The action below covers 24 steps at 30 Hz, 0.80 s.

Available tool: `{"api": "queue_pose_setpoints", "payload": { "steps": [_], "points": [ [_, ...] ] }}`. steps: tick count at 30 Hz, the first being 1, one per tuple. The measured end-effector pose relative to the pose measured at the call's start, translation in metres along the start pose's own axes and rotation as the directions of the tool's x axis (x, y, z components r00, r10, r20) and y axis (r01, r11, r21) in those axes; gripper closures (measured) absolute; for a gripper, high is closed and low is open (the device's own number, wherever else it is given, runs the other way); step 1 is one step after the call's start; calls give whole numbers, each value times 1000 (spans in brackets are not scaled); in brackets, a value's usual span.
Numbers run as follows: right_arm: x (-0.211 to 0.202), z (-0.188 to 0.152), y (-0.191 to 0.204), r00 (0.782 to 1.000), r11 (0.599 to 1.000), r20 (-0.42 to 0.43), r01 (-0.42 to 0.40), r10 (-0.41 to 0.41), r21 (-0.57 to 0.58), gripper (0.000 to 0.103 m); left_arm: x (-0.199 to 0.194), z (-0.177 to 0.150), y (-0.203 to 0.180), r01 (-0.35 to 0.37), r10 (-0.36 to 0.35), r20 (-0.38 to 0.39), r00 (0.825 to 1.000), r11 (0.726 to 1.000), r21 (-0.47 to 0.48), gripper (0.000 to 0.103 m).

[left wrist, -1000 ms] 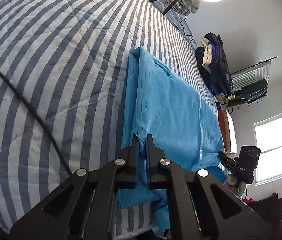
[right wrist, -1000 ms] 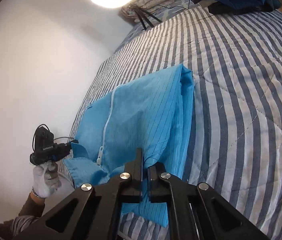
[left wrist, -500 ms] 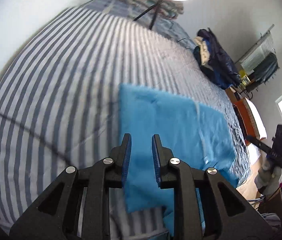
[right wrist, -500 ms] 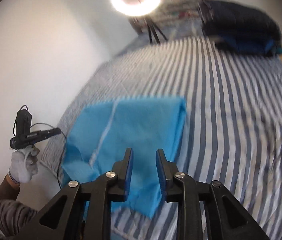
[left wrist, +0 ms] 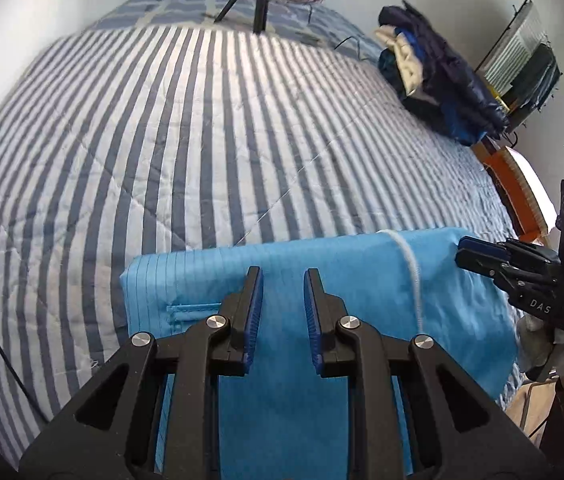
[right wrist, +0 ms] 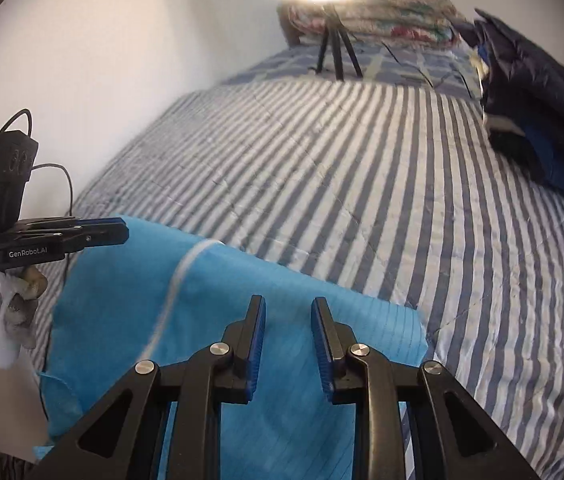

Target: Fold large clothes

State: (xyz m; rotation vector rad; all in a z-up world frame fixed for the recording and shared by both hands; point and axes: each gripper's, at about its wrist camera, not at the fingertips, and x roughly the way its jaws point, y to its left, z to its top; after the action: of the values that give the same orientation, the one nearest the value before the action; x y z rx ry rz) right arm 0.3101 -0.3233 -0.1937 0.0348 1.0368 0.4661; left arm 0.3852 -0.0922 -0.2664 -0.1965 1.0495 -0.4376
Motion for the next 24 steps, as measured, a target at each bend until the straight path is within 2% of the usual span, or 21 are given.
{"api": "queue_pose_setpoints", "payload": {
  "steps": [6, 10, 14, 15, 17, 20, 24],
  "points": [
    [19, -19, -14, 999, 1000, -44, 1, 0, 28, 83, 20, -12, 9, 0, 0, -12, 1000, 1000, 14, 84],
    [5, -14, -9, 998, 999, -53, 39, -39, 7, 82, 3, -10, 4, -20, 20, -13, 1000, 1000, 21, 84],
    [-52, -26, 3, 993, 993, 25, -119, 119, -6, 79, -51, -25, -5, 29, -32, 51, 998, 998, 56, 84],
    [-67, -36, 8, 984, 985, 27, -173, 173, -18, 79, -67, -34, -9, 55, -59, 62, 996, 996, 68, 84],
    [-84, -53, 15, 973, 973, 16, -230, 231, -32, 79, -90, -53, -16, 98, -105, 61, 993, 991, 96, 84],
    [-91, -80, 19, 943, 943, 8, -333, 333, 6, 80, -112, -89, -33, 173, -176, 7, 984, 972, 158, 84],
    [-73, -104, 26, 926, 927, -26, -375, 376, 29, 81, -113, -121, -61, 237, -223, -86, 971, 945, 224, 84]
  ]
}}
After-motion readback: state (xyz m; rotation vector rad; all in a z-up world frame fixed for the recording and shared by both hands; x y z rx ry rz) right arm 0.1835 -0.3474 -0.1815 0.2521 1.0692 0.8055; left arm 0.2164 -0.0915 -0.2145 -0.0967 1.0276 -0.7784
